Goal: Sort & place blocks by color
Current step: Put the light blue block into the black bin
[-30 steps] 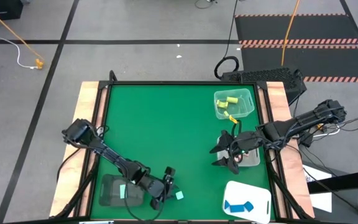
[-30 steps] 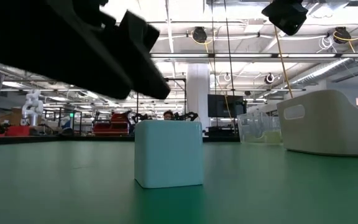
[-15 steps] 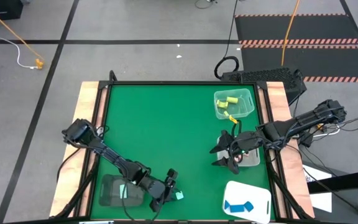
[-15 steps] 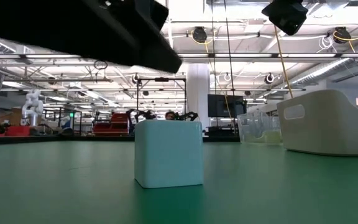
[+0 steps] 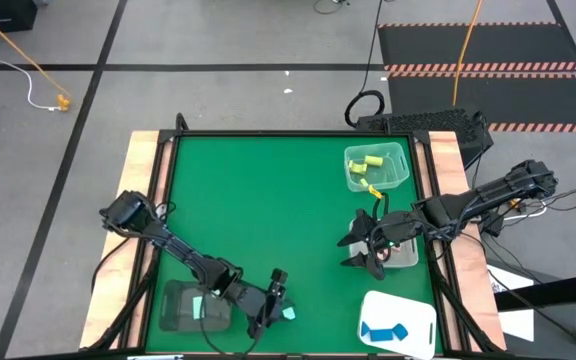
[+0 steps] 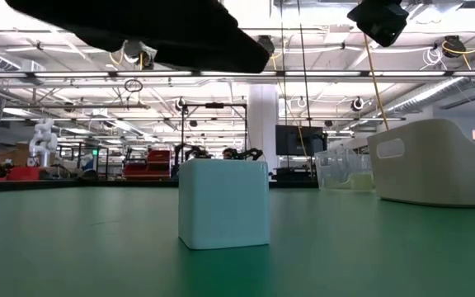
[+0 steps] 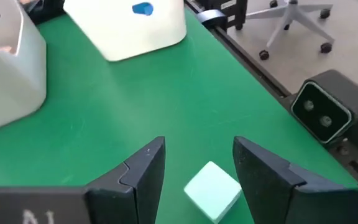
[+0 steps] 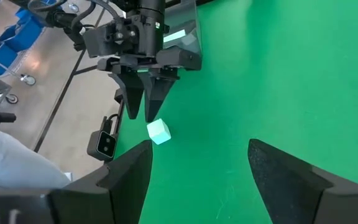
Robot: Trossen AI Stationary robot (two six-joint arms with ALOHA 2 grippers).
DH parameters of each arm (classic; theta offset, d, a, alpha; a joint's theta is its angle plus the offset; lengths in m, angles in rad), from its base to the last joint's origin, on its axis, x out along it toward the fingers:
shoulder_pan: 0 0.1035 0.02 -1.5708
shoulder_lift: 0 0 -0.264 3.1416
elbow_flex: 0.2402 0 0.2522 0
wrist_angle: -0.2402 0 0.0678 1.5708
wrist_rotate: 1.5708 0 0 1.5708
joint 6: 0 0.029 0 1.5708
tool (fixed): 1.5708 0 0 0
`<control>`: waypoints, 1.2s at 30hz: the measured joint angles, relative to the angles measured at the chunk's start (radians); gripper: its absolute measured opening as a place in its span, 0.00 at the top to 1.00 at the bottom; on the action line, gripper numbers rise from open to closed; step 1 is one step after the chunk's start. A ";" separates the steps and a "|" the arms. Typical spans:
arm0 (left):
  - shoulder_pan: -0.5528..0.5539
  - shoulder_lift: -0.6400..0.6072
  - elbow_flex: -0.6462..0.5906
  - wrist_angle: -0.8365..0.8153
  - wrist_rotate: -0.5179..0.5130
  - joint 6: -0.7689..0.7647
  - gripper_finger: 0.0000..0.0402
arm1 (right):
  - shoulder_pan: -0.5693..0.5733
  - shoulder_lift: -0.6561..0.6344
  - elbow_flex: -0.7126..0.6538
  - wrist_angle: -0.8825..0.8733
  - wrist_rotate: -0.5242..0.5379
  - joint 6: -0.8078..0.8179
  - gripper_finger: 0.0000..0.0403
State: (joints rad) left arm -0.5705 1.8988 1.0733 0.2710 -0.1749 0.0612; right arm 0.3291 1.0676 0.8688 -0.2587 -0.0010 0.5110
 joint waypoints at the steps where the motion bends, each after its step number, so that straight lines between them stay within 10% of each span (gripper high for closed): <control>1: 0.000 0.000 0.000 -0.002 0.000 -0.028 0.52 | 0.000 0.000 0.000 0.000 0.000 0.000 0.37; 23: -0.002 0.156 0.000 0.044 -0.035 -0.183 0.15 | 0.000 0.000 0.000 0.000 0.000 0.000 0.37; 29: -0.008 0.174 -0.001 0.063 -0.040 -0.233 0.25 | 0.000 0.000 0.001 0.000 0.000 0.000 0.37; 36: -0.003 0.174 -0.001 0.054 -0.051 -0.276 0.64 | 0.000 0.000 0.001 0.000 0.000 0.000 0.37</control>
State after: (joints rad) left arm -0.5730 2.0731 1.0725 0.3253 -0.2264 -0.2150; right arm 0.3290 1.0672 0.8696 -0.2584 -0.0013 0.5112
